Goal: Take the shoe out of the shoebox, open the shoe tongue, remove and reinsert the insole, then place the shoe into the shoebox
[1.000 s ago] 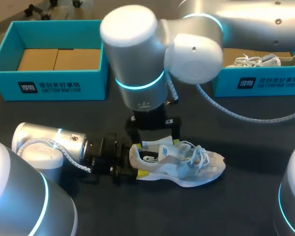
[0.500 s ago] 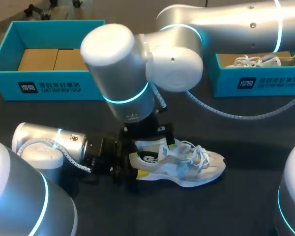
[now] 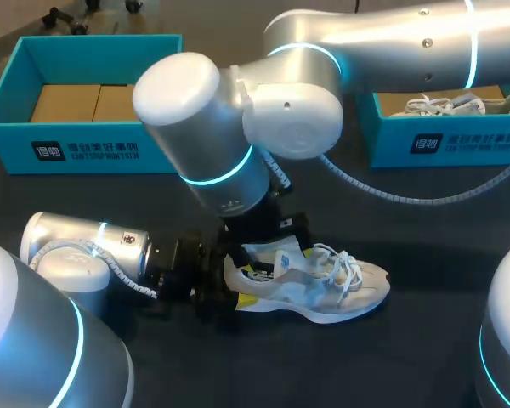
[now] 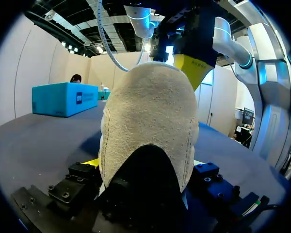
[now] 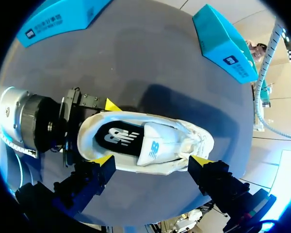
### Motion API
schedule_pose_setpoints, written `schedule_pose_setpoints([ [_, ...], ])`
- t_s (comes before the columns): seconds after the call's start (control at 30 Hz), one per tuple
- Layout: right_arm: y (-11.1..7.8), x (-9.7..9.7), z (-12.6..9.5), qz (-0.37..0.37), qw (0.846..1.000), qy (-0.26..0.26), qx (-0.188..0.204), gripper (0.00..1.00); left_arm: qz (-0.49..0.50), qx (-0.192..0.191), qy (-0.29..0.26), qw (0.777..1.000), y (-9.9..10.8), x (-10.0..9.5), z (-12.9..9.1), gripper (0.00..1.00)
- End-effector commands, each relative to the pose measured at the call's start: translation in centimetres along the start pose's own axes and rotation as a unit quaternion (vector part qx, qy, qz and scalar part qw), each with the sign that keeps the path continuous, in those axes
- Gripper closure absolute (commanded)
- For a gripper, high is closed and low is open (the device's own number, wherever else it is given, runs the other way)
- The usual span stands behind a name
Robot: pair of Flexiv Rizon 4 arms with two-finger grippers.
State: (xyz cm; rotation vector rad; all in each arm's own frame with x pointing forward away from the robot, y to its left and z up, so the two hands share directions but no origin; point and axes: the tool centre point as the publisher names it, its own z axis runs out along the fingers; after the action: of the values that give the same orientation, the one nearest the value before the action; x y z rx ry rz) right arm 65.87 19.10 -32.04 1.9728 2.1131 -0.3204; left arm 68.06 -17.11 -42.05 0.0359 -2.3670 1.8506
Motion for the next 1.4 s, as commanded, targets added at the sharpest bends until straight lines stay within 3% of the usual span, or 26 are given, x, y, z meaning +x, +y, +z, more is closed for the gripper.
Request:
schedule_pose_setpoints([
  [0.03,-0.3,0.1,0.9,0.245,0.970,-0.004,-0.004,0.00,0.000,-0.002,0.000,1.000,0.1,-0.1,0.1,1.00],
  [0.93,0.1,-2.2,4.0,0.286,0.958,-0.019,-0.025,0.00,0.000,-0.002,0.000,1.000,0.1,-0.1,0.1,1.00],
  [1.4,0.1,-4.5,3.0,0.317,0.948,-0.030,-0.026,0.00,0.000,-0.002,0.000,1.000,0.1,-0.1,0.1,1.00],
])
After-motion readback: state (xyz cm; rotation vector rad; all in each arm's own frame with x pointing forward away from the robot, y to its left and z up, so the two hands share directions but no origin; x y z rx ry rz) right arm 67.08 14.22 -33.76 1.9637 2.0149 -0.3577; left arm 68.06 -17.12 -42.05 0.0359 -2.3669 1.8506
